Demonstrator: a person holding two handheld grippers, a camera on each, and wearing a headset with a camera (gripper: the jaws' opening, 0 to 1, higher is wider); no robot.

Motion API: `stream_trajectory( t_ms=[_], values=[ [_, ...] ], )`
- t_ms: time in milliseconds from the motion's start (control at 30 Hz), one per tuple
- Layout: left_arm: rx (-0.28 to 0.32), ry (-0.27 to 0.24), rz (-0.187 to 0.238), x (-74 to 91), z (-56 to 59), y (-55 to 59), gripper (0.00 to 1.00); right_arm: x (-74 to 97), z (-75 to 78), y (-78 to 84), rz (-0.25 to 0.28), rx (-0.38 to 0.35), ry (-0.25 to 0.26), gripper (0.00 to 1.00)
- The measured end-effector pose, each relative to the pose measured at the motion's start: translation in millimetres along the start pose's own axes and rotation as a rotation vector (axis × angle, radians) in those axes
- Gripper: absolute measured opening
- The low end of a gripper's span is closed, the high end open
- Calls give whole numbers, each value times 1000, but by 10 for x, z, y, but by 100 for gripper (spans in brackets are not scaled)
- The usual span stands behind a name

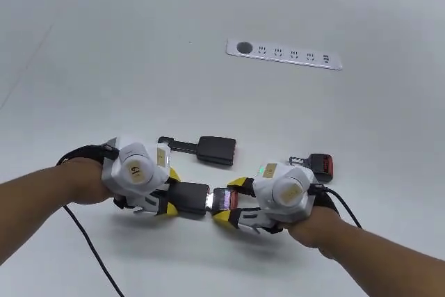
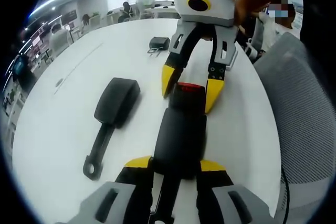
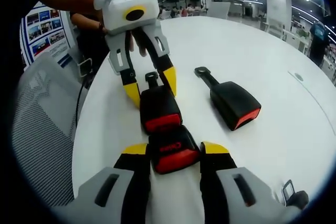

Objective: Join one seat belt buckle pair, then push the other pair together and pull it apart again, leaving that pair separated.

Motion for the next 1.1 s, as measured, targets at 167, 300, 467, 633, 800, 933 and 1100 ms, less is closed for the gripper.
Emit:
stream_trajectory(
  t_ms=[167, 300, 467, 633, 800, 933, 1100],
  values=[
    [-6, 3, 13, 7, 6, -4, 32, 4, -3, 5, -34, 20, -12, 35],
    [-23, 9, 17, 12, 7, 4, 32, 20, -7, 29, -34, 30, -16, 35],
    [-30, 18, 45, 25, -20, 49, 32, 24, -2, 29, -40, 52, -26, 35],
    [-40, 33, 72, 25, -28, 60, 32, 29, -2, 47, -53, 85, -34, 35],
    [-53, 52, 83, 19, -27, 57, 32, 29, -9, 51, -55, 113, -42, 34],
    [-56, 60, 94, 28, -37, 69, 31, 32, -2, 56, -52, 128, -46, 34],
    [-54, 63, 113, 35, -36, 76, 31, 35, -2, 63, -53, 159, -55, 33]
  ],
)
Point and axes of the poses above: the centre of the closed fingertips' face, and the gripper's own axes: x roughly backward along the fingers, z roughly to its right, y roughly out of its underside, the point moved 4 cm from there along x, roughly backward along the fingers, and after that the axes turned 5 degrees about -y, right-handed, at the moved point
